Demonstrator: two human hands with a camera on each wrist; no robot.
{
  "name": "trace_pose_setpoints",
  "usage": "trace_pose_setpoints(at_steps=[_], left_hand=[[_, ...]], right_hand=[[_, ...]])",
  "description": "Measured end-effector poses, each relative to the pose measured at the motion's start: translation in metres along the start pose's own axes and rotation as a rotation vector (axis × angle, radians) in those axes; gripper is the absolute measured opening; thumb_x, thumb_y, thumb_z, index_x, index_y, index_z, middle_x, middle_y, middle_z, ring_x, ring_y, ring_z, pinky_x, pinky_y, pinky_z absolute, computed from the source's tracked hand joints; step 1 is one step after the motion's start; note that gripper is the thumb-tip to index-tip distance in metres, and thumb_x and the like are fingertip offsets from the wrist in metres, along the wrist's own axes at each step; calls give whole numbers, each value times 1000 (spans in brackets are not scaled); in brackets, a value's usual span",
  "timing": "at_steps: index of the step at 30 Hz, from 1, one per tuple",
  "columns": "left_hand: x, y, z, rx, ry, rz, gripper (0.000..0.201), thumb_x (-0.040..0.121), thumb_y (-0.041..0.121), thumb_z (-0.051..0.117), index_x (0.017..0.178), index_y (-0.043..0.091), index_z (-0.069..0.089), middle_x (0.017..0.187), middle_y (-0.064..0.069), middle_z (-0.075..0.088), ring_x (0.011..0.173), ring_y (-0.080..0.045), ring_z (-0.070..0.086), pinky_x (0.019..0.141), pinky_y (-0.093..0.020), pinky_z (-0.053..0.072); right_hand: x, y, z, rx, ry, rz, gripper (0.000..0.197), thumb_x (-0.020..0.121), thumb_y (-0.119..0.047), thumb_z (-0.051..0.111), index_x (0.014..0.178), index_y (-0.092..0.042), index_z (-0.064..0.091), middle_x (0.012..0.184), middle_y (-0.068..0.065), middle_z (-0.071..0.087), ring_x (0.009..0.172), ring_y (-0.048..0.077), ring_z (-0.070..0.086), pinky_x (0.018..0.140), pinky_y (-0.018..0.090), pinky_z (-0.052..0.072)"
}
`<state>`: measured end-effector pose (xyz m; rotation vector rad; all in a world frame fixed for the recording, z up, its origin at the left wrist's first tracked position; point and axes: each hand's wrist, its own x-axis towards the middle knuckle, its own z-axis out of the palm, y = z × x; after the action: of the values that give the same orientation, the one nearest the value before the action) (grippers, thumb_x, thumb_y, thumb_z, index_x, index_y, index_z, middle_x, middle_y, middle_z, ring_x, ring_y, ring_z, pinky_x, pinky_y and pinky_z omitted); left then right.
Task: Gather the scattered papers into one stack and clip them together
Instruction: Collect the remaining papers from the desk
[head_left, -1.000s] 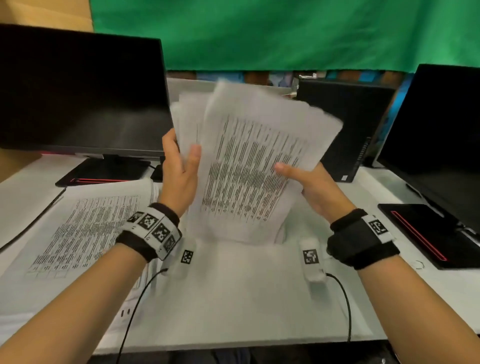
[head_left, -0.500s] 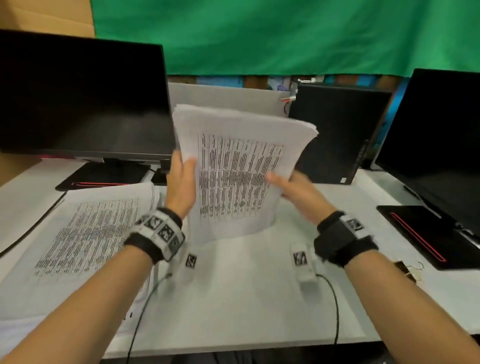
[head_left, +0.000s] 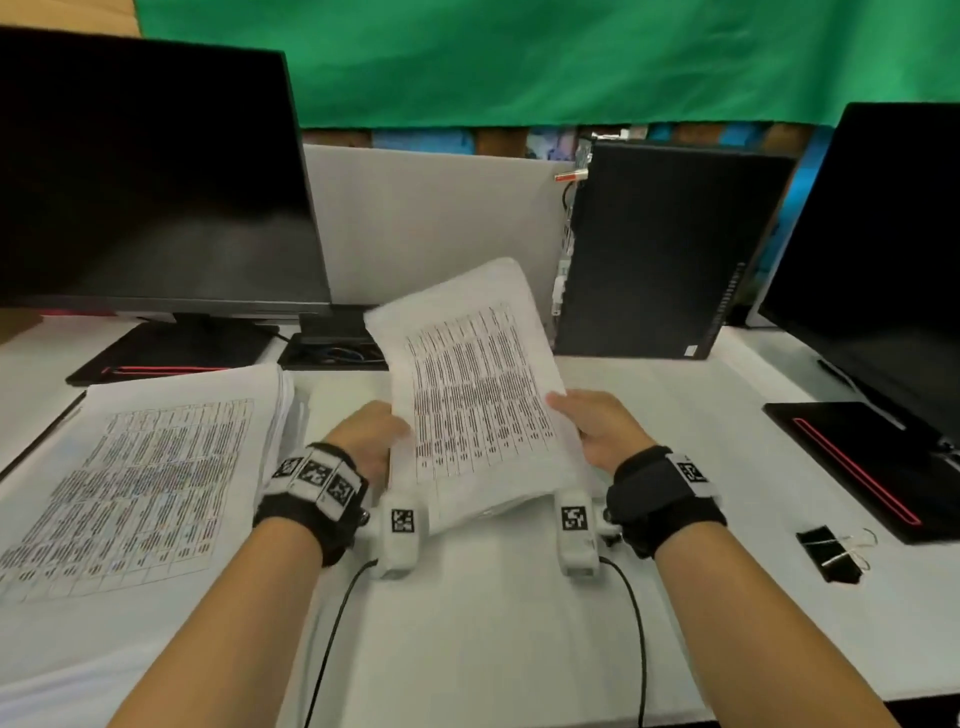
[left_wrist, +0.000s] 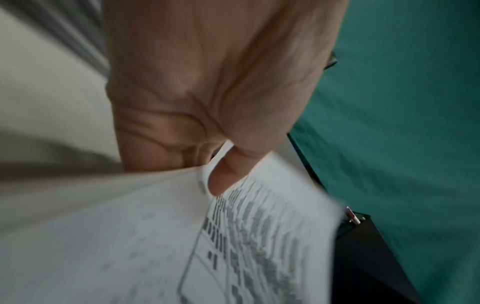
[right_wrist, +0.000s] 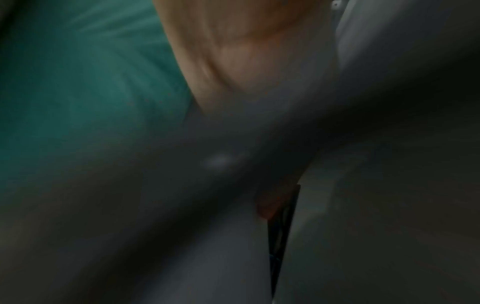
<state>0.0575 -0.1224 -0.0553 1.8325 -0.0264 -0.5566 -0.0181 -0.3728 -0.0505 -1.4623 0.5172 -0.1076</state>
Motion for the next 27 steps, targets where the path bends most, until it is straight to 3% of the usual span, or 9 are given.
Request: trace_pose_setpoints(at_steps=[5, 9, 12, 15, 18, 21, 23, 25, 27], left_hand=[[9, -17, 16, -170, -30, 31, 29, 97, 16, 48, 122, 3, 55, 111, -15, 68, 92, -26, 67, 70, -31, 52], [13, -15, 15, -338, -147, 7, 39, 89, 36, 58, 121, 14, 61, 109, -12, 71, 98, -29, 68, 78, -38, 54], [17, -17, 17, -568, -192, -51, 36, 87, 25, 51, 117, 9, 64, 103, -15, 72, 87, -28, 70, 71, -36, 58], [20, -20, 18, -557, -202, -95, 35, 89, 12, 42, 119, 6, 59, 100, -16, 72, 76, -28, 72, 57, -35, 58], [25, -25, 20, -502, -169, -91, 37, 92, 1, 42, 127, 9, 53, 119, -18, 65, 90, -32, 71, 70, -42, 58], [26, -25, 28, -348, -71, 25, 30, 97, 17, 51, 126, 15, 55, 112, -11, 70, 102, -30, 67, 90, -48, 52], [25, -21, 29, -238, 90, 100, 28, 94, 30, 56, 118, 15, 61, 102, -5, 73, 93, -24, 69, 85, -41, 53], [26, -23, 23, -258, 185, 128, 21, 95, 23, 55, 114, 15, 60, 102, -6, 71, 89, -22, 68, 76, -37, 54], [26, -28, 16, -408, 164, 40, 25, 96, 21, 50, 120, 14, 55, 107, -10, 68, 92, -25, 67, 67, -36, 53]], right_hand=[[22, 33, -4, 112, -205, 142, 36, 98, -23, 57, 128, -2, 60, 121, 18, 69, 111, 33, 67, 102, 49, 49], [26, 33, -6, -30, -412, 134, 34, 94, -5, 58, 128, -7, 60, 124, 16, 68, 108, 29, 69, 91, 39, 57], [33, 37, -11, -128, -343, 83, 36, 93, -2, 60, 129, -9, 60, 124, 13, 68, 111, 30, 67, 93, 40, 55], [34, 36, -9, -228, -160, -31, 33, 94, -17, 63, 127, -11, 62, 121, 7, 70, 106, 24, 69, 95, 35, 53], [29, 34, -10, -100, -273, -27, 43, 88, -16, 70, 130, -17, 58, 120, 6, 71, 108, 25, 69, 98, 41, 52], [20, 33, -4, 85, -447, 75, 46, 86, -9, 68, 131, -14, 59, 125, 12, 68, 116, 30, 65, 102, 45, 49], [17, 33, 3, 80, -406, 85, 40, 90, -10, 65, 129, -9, 61, 121, 12, 70, 109, 27, 69, 93, 39, 56], [15, 30, 3, -3, -292, 103, 31, 93, -12, 63, 123, -7, 64, 114, 12, 73, 96, 23, 73, 76, 32, 61], [18, 30, -6, -16, -244, 144, 28, 96, -10, 59, 122, -1, 63, 116, 17, 71, 98, 27, 71, 78, 33, 60]])
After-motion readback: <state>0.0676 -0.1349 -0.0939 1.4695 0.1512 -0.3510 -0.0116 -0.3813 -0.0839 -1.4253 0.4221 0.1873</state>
